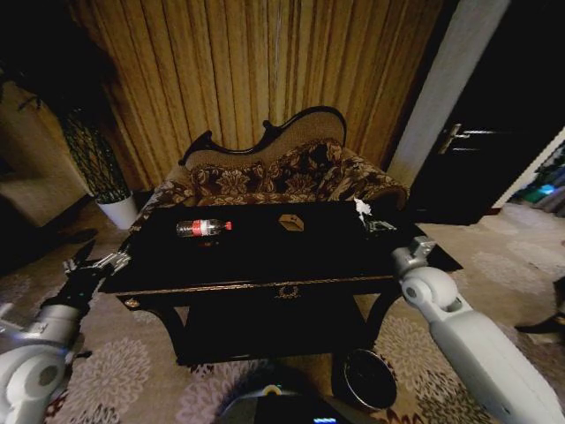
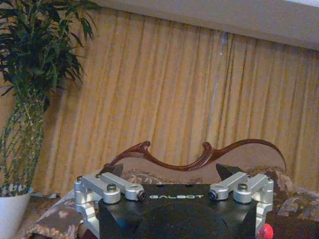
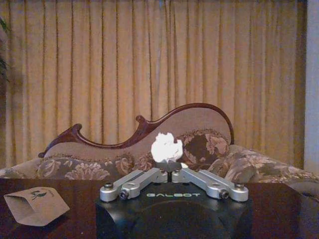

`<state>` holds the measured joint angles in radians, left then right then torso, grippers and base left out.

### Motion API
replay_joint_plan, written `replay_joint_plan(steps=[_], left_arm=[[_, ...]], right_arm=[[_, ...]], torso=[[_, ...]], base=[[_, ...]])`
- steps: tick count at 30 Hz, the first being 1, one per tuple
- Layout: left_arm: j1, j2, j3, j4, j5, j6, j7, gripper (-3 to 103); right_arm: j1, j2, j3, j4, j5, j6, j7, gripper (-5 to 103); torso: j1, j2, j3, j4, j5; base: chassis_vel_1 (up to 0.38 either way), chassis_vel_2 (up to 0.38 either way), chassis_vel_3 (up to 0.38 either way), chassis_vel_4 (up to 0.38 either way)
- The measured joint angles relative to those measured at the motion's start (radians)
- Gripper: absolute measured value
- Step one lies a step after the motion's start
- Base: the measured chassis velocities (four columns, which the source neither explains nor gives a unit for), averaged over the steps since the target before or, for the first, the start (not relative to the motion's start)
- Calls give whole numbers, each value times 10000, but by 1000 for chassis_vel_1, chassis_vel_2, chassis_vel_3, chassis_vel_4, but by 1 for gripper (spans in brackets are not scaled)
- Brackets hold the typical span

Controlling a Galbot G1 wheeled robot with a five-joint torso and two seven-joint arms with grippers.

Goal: Move to the front of the table and place the trash on the table into the trash bin.

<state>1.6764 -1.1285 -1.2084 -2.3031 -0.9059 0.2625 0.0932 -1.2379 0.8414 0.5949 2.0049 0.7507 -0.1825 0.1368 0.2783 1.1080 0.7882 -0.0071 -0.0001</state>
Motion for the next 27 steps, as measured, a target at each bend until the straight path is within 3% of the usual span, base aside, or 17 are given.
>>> replay_joint_plan(steps=[10, 27], left_arm=[[71, 68, -17, 67, -124, 26, 83, 100], [76, -16, 12, 4, -86, 44, 79, 100]], right_arm=[[-687, 235, 661, 448, -2, -88, 44, 0], [-833, 433, 711, 521, -87, -113, 97, 0]], torso=[[1, 0, 0, 0, -1], [2, -1, 1, -1, 0]], base=[[0, 0, 0, 0], [66, -62, -61, 61]])
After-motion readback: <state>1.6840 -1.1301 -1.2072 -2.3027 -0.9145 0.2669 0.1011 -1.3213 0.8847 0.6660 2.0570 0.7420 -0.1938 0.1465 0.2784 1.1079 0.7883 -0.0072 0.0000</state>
